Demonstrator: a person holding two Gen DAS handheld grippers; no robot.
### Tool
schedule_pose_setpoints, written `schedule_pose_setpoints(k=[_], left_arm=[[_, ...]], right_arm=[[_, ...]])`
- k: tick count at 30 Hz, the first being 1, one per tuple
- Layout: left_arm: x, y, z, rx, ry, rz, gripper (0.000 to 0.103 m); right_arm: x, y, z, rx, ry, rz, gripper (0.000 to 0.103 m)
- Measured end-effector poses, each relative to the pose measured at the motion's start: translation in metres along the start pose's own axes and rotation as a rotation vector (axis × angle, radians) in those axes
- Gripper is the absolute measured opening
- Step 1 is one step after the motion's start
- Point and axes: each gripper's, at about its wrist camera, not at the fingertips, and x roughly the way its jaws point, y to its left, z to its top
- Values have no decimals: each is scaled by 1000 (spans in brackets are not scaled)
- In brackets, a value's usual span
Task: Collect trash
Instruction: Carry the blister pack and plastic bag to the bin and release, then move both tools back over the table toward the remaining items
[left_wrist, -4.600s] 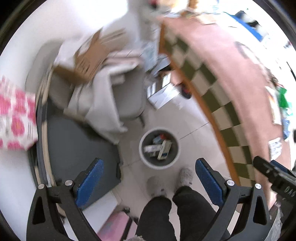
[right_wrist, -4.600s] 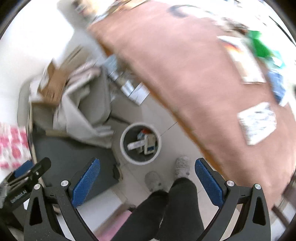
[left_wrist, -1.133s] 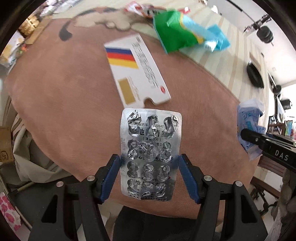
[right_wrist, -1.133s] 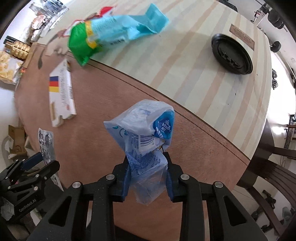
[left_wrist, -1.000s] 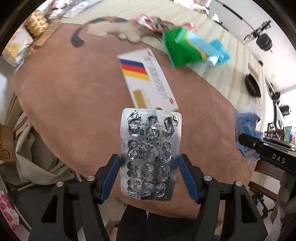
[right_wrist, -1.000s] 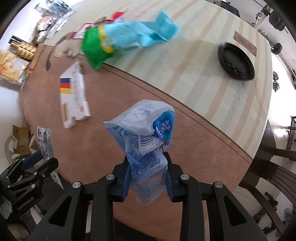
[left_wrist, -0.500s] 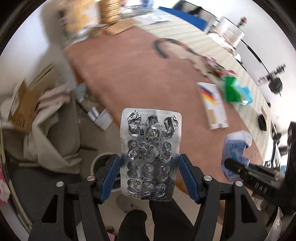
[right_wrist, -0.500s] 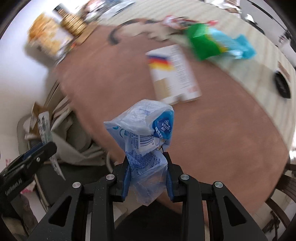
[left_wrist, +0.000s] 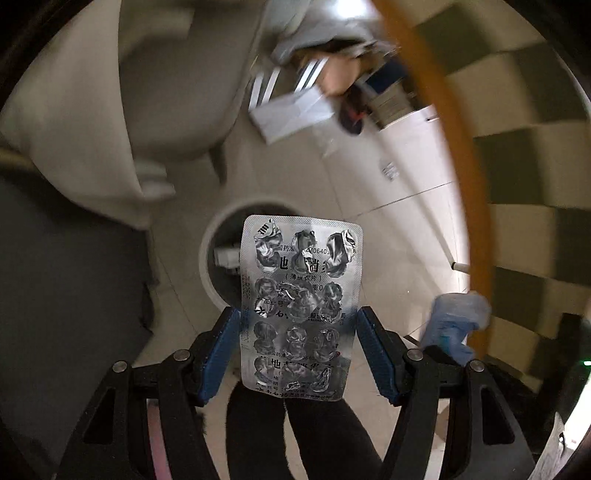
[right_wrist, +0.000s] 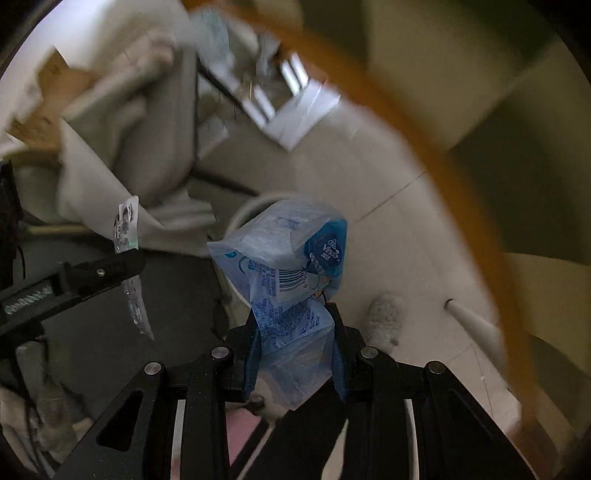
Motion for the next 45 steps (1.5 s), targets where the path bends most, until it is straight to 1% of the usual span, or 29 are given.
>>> schedule_pose_setpoints(k=[2, 4, 5, 6, 7, 9, 11, 12, 13, 16, 17, 20, 22, 23, 25, 31, 37, 43, 45], left_arm=[[32, 18, 6, -34, 14, -14, 63], [68, 36, 15, -60, 28, -35, 63], [83, 45, 17, -72, 29, -36, 66], [95, 53, 19, -88, 26, -37, 73], [102, 59, 20, -100, 22, -33, 79], [120, 73, 22, -116, 9, -7, 98], [127, 82, 21, -118, 5, 33, 99], [131, 86, 20, -113, -3, 56, 99], [130, 88, 19, -109, -10, 74, 99], [130, 95, 13, -105, -43, 130, 99], [129, 96, 11, -107, -56, 146, 100], [118, 97, 3, -102, -104, 205, 100], [111, 95, 0, -87, -118, 233, 100], [108, 93, -1, -81, -125, 249, 100], [97, 89, -7, -67, -133, 274, 100], [58, 77, -25, -48, -153, 293, 100], [13, 59, -45, -34, -172, 310, 99], [-45, 40, -71, -37, -192, 311, 100], [-67, 32, -80, -34, -201, 307, 99]], right_arm=[[51, -3, 5, -20, 37, 13, 33], [94, -5, 10, -47, 50, 5, 34], [107, -7, 12, -57, 55, 15, 35], [130, -8, 14, -70, 69, 27, 35], [151, -11, 16, -79, 83, 21, 37], [178, -17, 19, -80, 110, 44, 50], [198, -19, 21, -86, 123, 46, 90], [203, -20, 23, -90, 117, 45, 97], [206, -20, 24, -98, 106, 44, 100], [208, -17, 26, -124, 79, 3, 100], [208, -15, 26, -131, 70, -28, 101], [199, -10, 27, -139, 55, -77, 101], [185, -7, 25, -146, 43, -112, 101], [187, -4, 29, -151, 39, -125, 101], [175, 1, 27, -159, 27, -155, 101], [131, 9, 17, -179, 5, -180, 101], [77, 20, 3, -198, -19, -181, 101], [14, 39, -16, -221, -37, -168, 101], [-15, 47, -23, -226, -49, -159, 101]])
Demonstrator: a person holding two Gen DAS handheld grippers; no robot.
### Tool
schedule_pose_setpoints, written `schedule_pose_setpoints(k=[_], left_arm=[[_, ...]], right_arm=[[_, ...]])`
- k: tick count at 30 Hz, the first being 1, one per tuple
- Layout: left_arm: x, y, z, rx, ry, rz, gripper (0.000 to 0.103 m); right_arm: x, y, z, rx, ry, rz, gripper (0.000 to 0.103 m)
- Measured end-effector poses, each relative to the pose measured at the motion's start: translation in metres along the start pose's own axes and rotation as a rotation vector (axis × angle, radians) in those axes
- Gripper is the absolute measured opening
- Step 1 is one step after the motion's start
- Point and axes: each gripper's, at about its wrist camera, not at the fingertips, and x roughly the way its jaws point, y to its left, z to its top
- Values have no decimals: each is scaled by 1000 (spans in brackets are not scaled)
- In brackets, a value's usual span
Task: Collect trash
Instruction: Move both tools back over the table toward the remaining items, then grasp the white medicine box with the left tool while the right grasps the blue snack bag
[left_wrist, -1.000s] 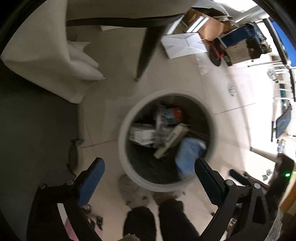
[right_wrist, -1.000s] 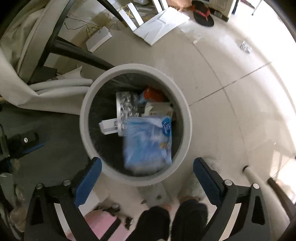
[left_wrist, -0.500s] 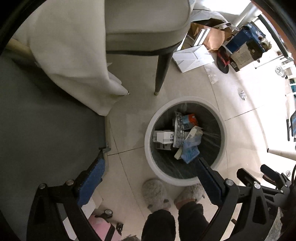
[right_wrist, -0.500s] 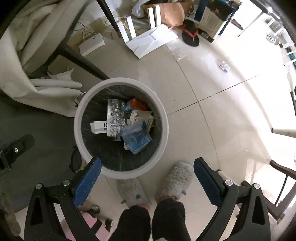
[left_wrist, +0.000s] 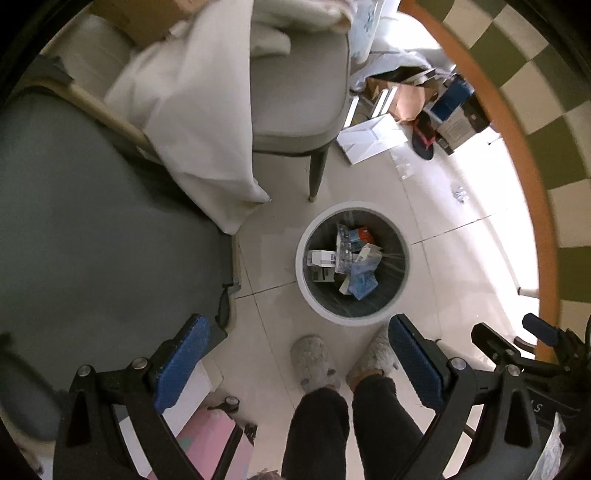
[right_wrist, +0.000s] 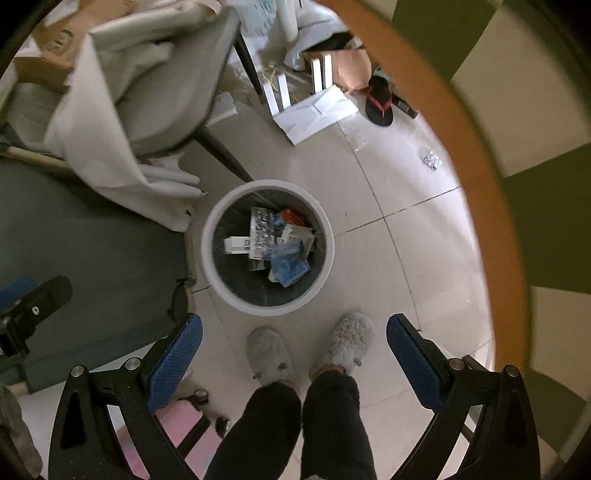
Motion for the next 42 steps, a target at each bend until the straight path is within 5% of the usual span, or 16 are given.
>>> schedule_pose_setpoints(k=[11, 19, 23, 28, 35, 42], left_arm=[[-138, -7, -20, 42, -73, 31, 99], [-235, -61, 4, 132, -233, 63, 99], [-261, -123, 28, 187, -282, 67, 100], [-267, -220, 62, 264, -296, 68, 103], [-229, -350, 116, 332, -243, 154, 103], [-196, -416, 151, 350, -183, 221, 103]], right_arm=[[-152, 8, -21, 15, -77, 59, 101], [-264, -47, -22, 182, -174, 150, 101], [-303, -120, -15, 348, -215, 154, 101], [-324, -268, -14, 712, -264, 145, 101], [-309, -440, 17, 1043, -274, 111, 103], [-262, -531, 72, 1322, -161, 155, 103]])
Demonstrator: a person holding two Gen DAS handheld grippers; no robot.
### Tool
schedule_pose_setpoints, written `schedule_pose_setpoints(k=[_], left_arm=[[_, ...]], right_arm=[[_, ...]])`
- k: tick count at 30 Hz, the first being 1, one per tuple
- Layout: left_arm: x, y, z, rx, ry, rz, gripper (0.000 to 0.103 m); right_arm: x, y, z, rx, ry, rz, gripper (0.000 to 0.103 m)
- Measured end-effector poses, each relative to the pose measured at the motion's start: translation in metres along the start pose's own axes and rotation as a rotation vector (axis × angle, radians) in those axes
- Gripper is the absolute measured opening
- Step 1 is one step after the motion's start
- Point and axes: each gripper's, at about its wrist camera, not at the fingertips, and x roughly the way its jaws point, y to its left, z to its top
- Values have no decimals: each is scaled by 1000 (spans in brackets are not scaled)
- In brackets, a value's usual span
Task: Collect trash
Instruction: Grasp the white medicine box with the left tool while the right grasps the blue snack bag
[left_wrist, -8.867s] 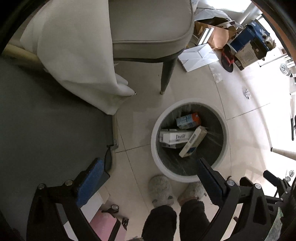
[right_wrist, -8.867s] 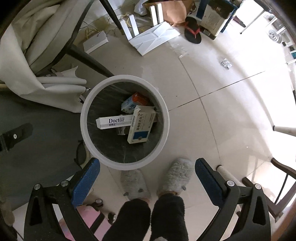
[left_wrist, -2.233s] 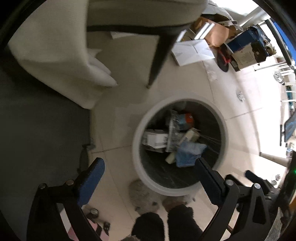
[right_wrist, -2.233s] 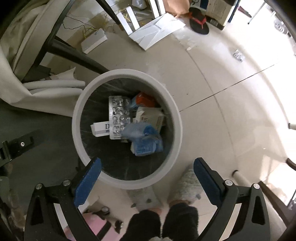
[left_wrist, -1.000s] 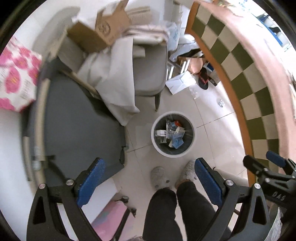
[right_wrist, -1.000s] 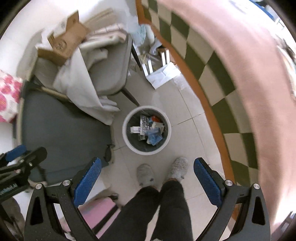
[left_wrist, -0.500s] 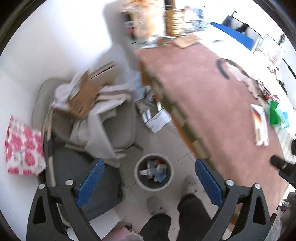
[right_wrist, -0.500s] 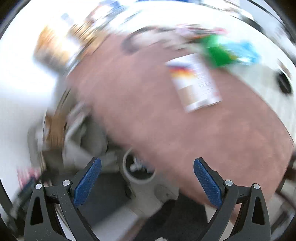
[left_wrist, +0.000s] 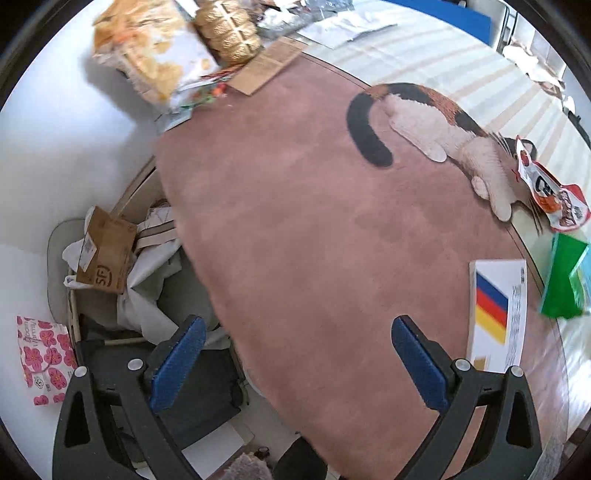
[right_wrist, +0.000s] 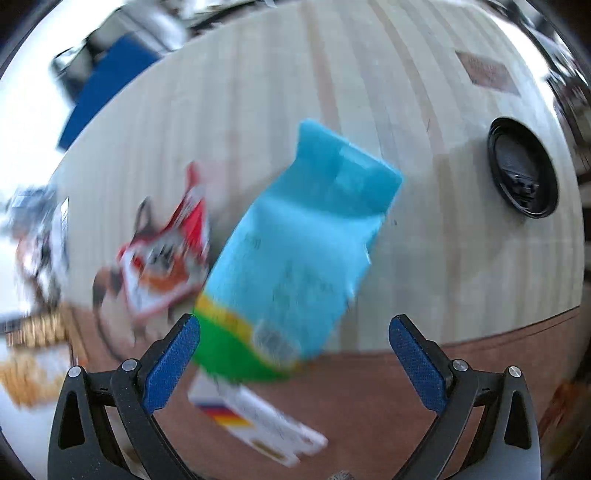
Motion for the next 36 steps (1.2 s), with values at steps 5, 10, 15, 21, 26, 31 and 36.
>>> schedule_pose_setpoints(k=[5, 10, 15, 21, 26, 31, 36], left_arm=[[4, -21, 10, 14, 27, 8, 103], [5, -38, 15, 61, 42, 7, 103], [1, -60, 17, 116, 50, -25, 103], [5, -95, 10, 186, 108, -123, 103], [20, -129, 3, 180, 236, -266, 103], [36, -155, 4, 144, 301, -311, 102], [40, -161, 1, 147, 270, -281, 77]], right_arm=[[33, 17, 22, 12, 52, -10, 103], [41, 14, 26, -81, 72, 19, 99], [36, -2, 10, -336, 87, -32, 93], [21, -18, -20, -728, 81, -219, 92], [18, -36, -30, -788, 100, -300, 103], [-1, -66, -17, -576, 79, -169, 103], [-12, -80, -13, -463, 51, -109, 103]])
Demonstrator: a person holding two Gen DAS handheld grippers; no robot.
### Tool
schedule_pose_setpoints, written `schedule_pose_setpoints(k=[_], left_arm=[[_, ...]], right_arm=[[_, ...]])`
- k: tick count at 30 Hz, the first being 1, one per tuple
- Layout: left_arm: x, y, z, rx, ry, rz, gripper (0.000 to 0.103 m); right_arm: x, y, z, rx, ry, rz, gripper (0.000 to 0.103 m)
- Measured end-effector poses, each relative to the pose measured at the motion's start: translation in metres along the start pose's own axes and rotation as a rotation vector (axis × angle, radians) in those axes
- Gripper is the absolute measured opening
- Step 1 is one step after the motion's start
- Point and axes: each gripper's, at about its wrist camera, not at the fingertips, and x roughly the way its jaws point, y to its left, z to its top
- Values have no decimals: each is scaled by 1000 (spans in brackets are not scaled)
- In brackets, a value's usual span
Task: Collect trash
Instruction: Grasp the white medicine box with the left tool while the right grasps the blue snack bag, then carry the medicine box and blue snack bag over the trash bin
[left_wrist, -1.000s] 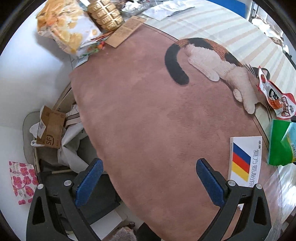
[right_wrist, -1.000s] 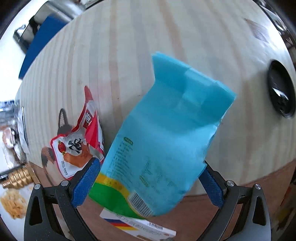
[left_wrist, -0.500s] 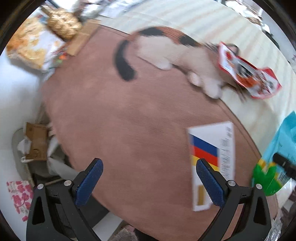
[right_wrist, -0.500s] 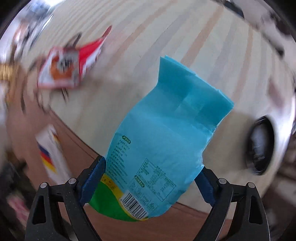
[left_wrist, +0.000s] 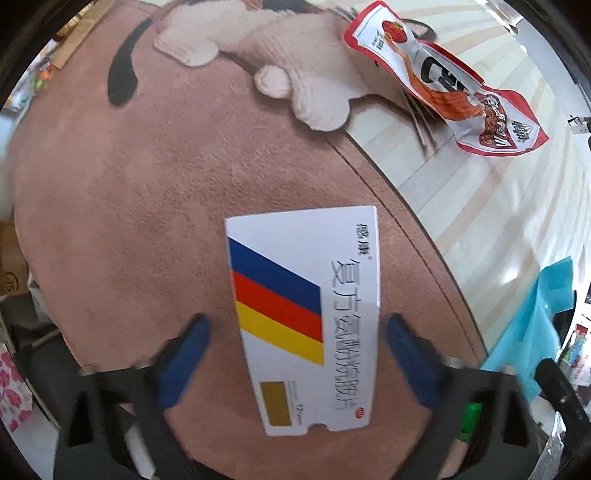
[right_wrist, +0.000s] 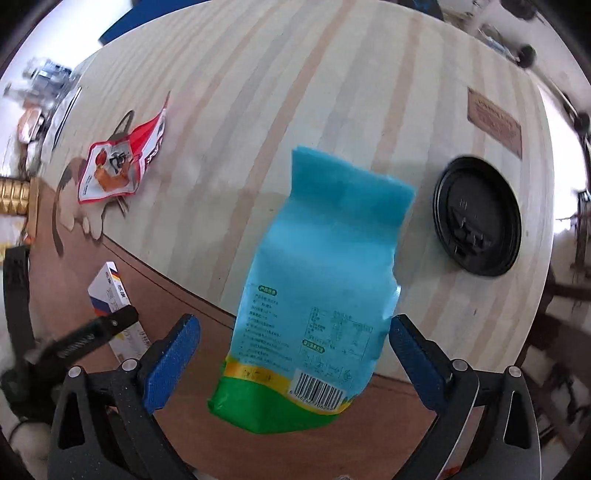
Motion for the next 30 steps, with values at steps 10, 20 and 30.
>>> schedule_pose_setpoints(k=[10, 20, 30], left_arm=[[3, 26, -44, 45, -33, 14, 72], [7, 32, -48, 77, -52, 9, 71], [-32, 34, -65, 115, -135, -1, 71]], right_arm=[[40, 5, -13, 6, 52, -131, 103], [58, 11, -28, 14, 6, -155, 96], [41, 35, -55, -44, -38, -114, 76]])
